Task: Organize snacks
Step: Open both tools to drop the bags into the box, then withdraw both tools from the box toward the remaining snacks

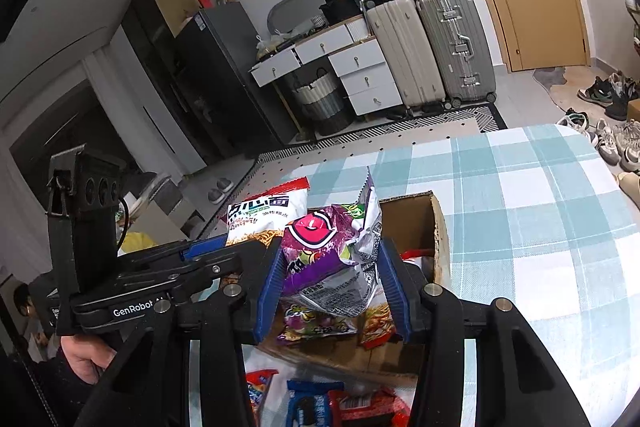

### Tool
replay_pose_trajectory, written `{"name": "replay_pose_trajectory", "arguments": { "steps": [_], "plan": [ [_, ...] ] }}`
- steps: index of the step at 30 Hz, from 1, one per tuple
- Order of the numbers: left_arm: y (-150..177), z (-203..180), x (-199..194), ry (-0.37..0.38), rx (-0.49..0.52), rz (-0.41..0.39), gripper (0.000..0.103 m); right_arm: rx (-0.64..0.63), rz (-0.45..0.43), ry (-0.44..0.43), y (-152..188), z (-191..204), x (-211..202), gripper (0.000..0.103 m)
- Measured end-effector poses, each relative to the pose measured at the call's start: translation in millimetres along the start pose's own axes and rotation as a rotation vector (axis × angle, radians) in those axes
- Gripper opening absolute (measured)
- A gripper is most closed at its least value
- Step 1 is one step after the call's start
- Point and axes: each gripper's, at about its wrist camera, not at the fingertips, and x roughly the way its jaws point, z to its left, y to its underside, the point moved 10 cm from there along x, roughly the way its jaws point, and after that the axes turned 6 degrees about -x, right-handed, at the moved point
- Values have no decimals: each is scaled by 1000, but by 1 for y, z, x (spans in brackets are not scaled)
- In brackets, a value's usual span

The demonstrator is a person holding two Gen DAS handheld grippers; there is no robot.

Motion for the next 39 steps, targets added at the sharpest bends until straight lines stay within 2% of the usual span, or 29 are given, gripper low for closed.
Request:
{"name": "replay_pose_trajectory", "arguments": {
  "steps": [3, 5, 6, 19, 31, 35, 39],
  "plan": [
    [-1, 3, 1, -35, 18, -16, 36, 9, 9, 4, 0, -6, 7, 55],
    [-2, 4, -1, -52, 28, -30, 40, 11, 6, 22, 0, -11, 7, 67],
    [-2, 5, -2, -57, 27, -34, 42, 12, 0, 20, 0, -12, 6, 69],
    [15, 5, -33, -83, 14, -54, 45, -4, -51, 18, -4, -2, -34, 69],
    [33, -11, -84, -111, 23, -95, 65, -41, -82, 19, 3, 29, -79, 69],
    [43, -16, -101, -129, 34, -110, 77, -58, -99, 20, 9, 42, -95, 77],
    [56, -21, -118, -151, 45, -119, 80, -64, -109, 27, 18, 50, -110, 80]
  ]
}}
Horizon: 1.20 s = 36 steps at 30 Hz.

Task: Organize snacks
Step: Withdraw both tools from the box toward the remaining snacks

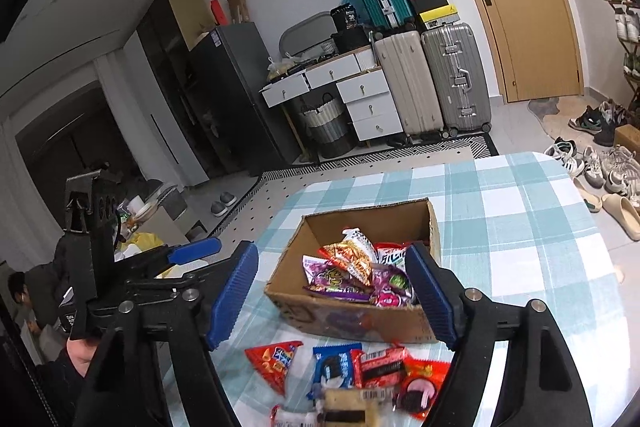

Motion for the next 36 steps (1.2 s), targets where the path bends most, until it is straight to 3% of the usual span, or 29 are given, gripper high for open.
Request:
{"name": "replay_pose_trajectory", "arguments": {
  "steps": [2, 12, 16, 22, 36],
  "plan": [
    [5, -1, -8, -9, -1, -4, 81, 1, -7, 5, 3, 3, -9, 85],
    [31, -2, -45, -31, -29, -32, 87, -16, -25, 16, 22, 18, -43, 90],
    [46, 1, -60, -34, -53, -40, 96, -10, -28, 28, 33, 22, -56, 98],
    [68, 11, -77, -49, -82, -68, 102, -5, -16, 38, 50, 27, -69, 99],
    [135, 40, -87, -69, -173, -50, 102, -12, 36, 42, 113, 46, -73, 99]
  ]
}}
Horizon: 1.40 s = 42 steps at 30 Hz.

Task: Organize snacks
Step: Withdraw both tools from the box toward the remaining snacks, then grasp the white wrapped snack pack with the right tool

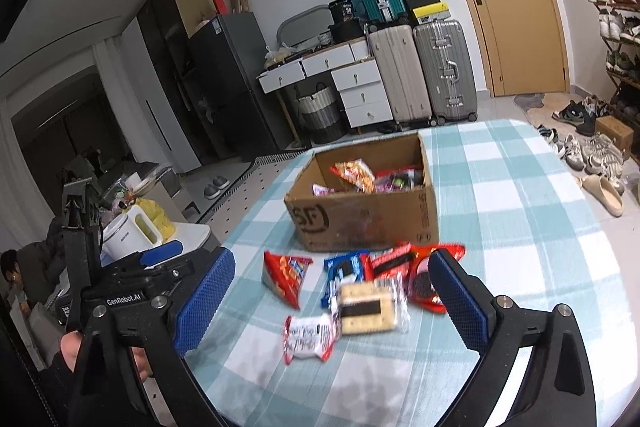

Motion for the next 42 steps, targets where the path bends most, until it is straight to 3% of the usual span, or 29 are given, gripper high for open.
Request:
{"name": "replay_pose_trajectory", "arguments": {
  "steps": [11, 22, 37, 39, 42],
  "plan": [
    [19, 43, -6, -53, -104, -49, 102, 8, 97, -22, 50, 15, 33, 99],
    [50, 59, 21, -72, -106, 31, 102, 7, 193, -52, 93, 29, 76, 99],
    [74, 82, 43, -78, -149, 97, 102, -42, 297, -57, 120, 45, 130, 99],
    [74, 85, 44, -79, -154, 104, 102, -62, 314, -36, 123, 46, 138, 98],
    [77, 91, 46, -77, -167, 112, 102, -76, 341, -31, 127, 49, 150, 87]
  ]
}}
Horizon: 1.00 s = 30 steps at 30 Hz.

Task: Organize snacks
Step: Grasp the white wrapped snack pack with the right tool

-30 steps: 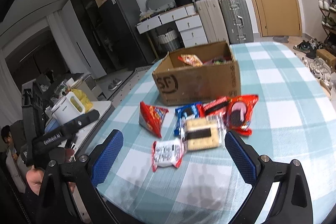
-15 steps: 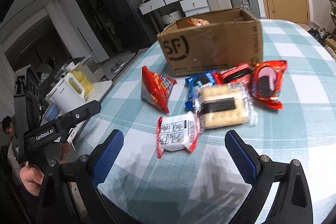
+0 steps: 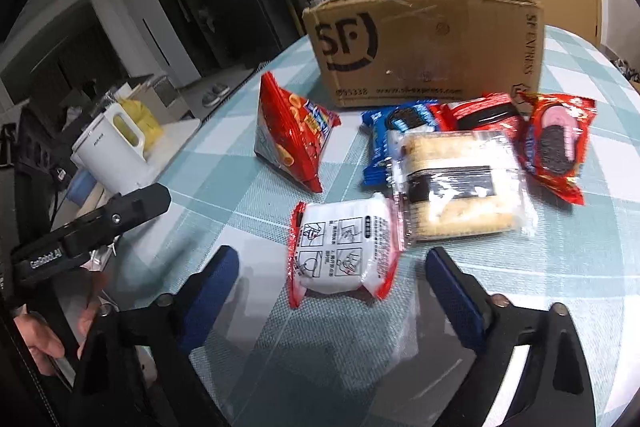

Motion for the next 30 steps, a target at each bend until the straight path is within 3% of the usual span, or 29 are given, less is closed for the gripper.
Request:
{"name": "replay_pose_trajectory", "arguments": {
  "steps": [3, 4, 5, 7, 30],
  "plan": [
    [1, 3, 1, -3, -6, 5, 102, -56, 7, 52, -4, 5, 9, 77],
    [1, 5, 2, -4, -8, 7, 102, -80, 10, 66, -5, 7, 12, 59],
    [1, 6, 4, -5, -12, 10, 102, -102, 11, 78, -5, 9, 14, 52],
    [1, 9, 5, -6, -15, 13, 102, -130, 8, 93, -3, 12, 16, 49],
    [-1, -3, 22, -11, 7, 56, 102, -7, -82, -38, 0, -5, -29, 46]
  ]
}}
